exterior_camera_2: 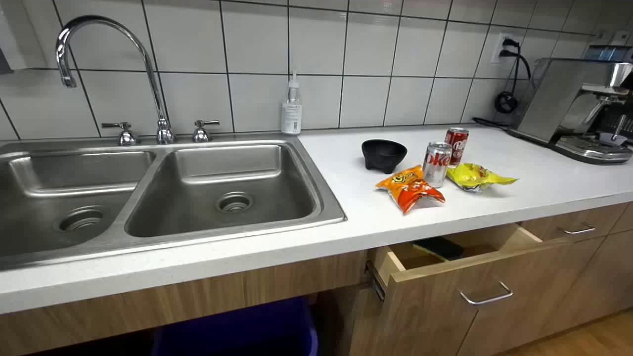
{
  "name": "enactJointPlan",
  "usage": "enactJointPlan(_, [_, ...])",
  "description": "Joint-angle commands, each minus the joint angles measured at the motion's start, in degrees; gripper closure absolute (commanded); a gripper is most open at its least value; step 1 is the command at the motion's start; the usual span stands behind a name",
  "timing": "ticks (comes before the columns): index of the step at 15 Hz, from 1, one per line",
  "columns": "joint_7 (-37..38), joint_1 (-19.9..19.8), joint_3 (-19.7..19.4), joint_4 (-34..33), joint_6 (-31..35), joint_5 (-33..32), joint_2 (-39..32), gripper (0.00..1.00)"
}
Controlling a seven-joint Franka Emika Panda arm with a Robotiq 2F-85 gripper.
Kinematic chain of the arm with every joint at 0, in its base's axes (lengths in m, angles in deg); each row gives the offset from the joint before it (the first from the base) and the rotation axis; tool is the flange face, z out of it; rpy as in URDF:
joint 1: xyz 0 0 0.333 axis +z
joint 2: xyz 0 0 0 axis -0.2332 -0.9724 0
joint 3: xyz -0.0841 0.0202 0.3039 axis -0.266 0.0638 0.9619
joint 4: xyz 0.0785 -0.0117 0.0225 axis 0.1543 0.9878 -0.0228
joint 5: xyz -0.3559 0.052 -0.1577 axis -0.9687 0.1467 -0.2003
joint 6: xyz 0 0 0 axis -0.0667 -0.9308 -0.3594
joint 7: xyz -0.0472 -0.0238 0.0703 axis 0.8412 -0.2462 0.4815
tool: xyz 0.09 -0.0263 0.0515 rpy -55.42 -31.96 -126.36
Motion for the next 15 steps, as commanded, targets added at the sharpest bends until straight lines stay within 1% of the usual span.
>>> enactJointPlan(1, [-0.26,-0.56,0.56,-0.07,-0.12,0.39,-0.04,0.0])
enactJointPlan(11, [-0.26,-0.56,0.56,-0.07,-0.12,0.39,-0.04,0.0])
enactJointPlan(15, [-0.85,0.65,0.47,1.45,1.4,2.07,-1.01,0.0])
